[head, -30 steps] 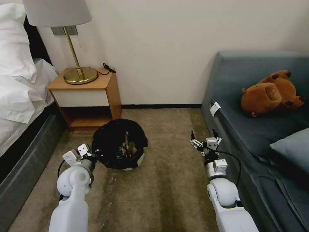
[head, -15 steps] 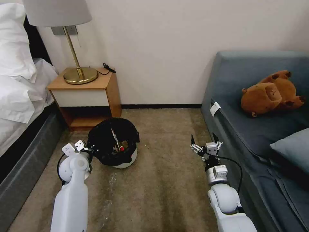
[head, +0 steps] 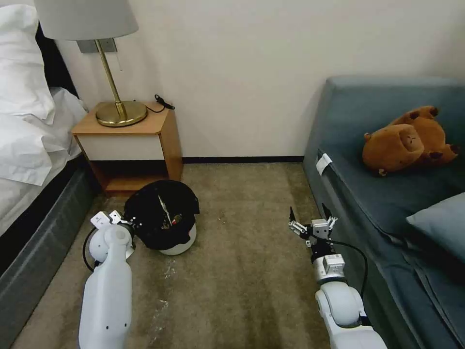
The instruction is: Pick up the trash bin, then pick up the garbage on the floor and place it into the trash bin.
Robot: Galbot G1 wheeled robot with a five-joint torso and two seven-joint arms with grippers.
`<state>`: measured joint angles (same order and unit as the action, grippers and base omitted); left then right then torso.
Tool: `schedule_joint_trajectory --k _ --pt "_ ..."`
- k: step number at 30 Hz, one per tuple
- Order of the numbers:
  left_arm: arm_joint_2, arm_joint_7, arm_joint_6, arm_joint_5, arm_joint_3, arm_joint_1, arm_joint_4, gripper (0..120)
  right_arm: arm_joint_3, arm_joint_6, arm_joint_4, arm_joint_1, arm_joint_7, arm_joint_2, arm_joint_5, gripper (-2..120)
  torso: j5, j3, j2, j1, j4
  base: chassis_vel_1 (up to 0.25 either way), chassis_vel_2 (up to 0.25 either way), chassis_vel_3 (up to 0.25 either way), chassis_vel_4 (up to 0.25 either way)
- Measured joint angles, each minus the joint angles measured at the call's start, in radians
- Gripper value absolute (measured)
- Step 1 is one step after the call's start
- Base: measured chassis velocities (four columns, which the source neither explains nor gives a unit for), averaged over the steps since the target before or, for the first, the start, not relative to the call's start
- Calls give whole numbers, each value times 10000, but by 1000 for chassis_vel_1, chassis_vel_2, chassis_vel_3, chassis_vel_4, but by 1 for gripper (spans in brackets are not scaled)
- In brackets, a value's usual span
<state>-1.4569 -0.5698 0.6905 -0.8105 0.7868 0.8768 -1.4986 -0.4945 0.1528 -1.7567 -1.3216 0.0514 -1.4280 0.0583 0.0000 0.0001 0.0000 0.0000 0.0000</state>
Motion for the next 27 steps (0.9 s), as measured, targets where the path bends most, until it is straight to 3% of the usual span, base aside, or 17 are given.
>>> schedule_joint_trajectory --k 12,17,18,20,27 --pt "81 195 -270 288 -23 -238 584 3 -148 189 -9 -217 -59 -11 104 100 -1 0 0 1 0 0 0 0 0" --pt "80 198 -296 300 -23 -257 584 16 -169 280 25 -271 -94 -14 66 100 2 -1 0 0 -1 0 0 0 0" --pt "73 196 -306 300 -10 -252 588 25 -161 295 36 -294 -96 -23 74 100 2 -1 0 0 -1 0 0 0 0" --pt "69 196 -309 299 -5 -241 589 27 -148 296 38 -307 -97 -23 76 100 2 -1 0 0 -1 0 0 0 0" --pt "49 145 -367 306 6 -138 505 54 -105 299 54 -282 -122 -19 101 100 0 -1 0 0 -1 0 0 0 0"
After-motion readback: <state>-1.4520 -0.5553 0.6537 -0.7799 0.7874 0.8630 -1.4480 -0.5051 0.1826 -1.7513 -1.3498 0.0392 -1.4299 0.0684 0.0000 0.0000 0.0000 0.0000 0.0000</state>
